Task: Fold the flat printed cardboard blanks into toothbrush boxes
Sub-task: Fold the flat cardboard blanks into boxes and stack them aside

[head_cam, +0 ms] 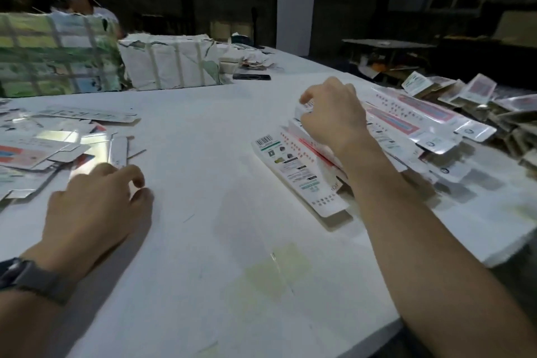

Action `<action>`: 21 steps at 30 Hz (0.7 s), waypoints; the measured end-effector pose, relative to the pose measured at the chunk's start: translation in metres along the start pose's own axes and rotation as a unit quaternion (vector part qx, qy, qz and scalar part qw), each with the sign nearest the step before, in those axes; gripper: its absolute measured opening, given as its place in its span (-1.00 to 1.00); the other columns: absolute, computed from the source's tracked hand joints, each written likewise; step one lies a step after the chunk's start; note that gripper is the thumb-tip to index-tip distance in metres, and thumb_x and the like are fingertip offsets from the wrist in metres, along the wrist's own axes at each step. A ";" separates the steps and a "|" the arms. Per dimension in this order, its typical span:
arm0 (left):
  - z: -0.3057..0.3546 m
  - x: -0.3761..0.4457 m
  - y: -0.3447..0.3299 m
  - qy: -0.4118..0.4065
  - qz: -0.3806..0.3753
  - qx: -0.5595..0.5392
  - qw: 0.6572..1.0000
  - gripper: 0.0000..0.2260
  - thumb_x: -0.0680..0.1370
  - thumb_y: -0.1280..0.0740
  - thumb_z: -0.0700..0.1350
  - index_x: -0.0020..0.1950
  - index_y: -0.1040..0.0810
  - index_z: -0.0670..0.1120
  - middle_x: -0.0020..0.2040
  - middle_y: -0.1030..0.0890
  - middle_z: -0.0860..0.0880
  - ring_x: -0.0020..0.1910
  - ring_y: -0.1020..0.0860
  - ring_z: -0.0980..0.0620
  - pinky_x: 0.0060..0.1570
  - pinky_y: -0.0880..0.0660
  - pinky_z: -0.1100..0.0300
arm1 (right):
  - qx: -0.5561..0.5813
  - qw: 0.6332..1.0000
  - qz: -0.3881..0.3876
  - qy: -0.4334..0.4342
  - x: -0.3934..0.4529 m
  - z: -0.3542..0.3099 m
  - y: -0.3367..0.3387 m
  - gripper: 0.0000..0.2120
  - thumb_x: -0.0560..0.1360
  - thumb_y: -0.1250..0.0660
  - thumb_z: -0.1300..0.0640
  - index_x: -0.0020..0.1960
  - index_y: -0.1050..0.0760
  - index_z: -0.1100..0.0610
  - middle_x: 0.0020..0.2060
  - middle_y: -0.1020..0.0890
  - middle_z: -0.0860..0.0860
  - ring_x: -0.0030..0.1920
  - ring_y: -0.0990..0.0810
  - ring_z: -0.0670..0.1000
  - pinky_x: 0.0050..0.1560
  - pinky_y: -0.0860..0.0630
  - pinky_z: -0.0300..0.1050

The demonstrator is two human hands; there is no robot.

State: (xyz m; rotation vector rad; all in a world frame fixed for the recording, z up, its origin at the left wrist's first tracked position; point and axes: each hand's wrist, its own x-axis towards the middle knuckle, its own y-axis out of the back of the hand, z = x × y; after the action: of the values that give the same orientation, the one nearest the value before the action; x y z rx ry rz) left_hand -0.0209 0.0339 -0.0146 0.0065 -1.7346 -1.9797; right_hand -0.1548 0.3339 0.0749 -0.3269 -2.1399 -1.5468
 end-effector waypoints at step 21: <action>0.020 -0.008 0.032 -0.095 0.137 -0.046 0.985 -0.52 0.45 -0.25 -0.35 0.32 -0.41 0.01 0.06 -0.61 -0.13 -0.07 -0.55 -0.26 -0.25 -0.45 -0.01 | 0.472 0.851 -0.151 0.172 -0.082 -0.099 -0.027 -0.84 0.49 -0.43 0.23 -0.11 -0.65 -0.04 -0.33 -0.59 -0.15 -0.28 -0.50 -0.11 -0.18 -0.41 -0.29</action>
State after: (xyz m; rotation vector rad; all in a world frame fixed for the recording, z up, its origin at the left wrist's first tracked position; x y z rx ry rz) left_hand -0.0088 0.0531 0.0162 -0.4431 -1.6538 -1.9011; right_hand -0.0730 0.2386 0.0362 0.5984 -2.4019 -0.4463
